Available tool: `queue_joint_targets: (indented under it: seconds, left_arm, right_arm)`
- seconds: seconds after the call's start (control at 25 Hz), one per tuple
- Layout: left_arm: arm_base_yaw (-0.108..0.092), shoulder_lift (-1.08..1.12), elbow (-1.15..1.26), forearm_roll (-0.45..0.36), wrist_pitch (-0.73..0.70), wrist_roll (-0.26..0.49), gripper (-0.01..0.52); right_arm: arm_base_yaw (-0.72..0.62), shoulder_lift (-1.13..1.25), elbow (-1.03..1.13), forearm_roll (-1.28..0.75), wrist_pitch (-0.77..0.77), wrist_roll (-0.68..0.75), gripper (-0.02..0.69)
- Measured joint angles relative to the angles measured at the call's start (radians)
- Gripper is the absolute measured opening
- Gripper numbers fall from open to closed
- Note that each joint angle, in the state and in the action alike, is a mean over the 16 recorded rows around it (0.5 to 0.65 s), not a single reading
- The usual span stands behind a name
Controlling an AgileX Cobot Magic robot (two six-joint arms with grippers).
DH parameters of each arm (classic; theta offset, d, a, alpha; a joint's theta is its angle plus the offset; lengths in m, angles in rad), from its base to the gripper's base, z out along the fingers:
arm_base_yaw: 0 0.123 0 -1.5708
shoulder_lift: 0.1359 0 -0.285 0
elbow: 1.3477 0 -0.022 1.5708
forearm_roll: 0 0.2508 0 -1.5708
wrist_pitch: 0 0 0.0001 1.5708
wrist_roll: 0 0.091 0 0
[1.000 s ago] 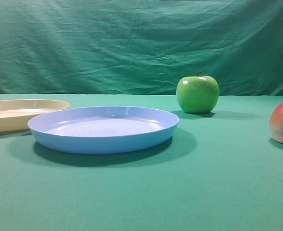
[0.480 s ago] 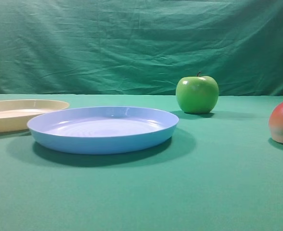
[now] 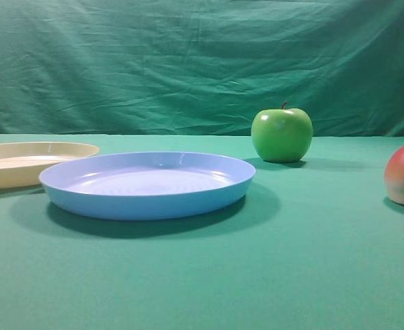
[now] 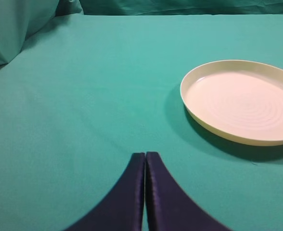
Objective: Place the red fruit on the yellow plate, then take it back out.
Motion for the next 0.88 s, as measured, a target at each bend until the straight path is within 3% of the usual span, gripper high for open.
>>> queue_joint_targets:
  seconds: [0.36, 0.88]
  left_arm:
    - [0.000, 0.000, 0.000, 0.000, 0.000, 0.000, 0.000]
    - [0.000, 0.000, 0.000, 0.000, 0.000, 0.000, 0.000]
  right_arm:
    - [-0.020, -0.077, 0.209, 0.020, -0.133, -0.004, 0.000]
    - [-0.021, -0.082, 0.258, 0.006, -0.105, -0.025, 0.000]
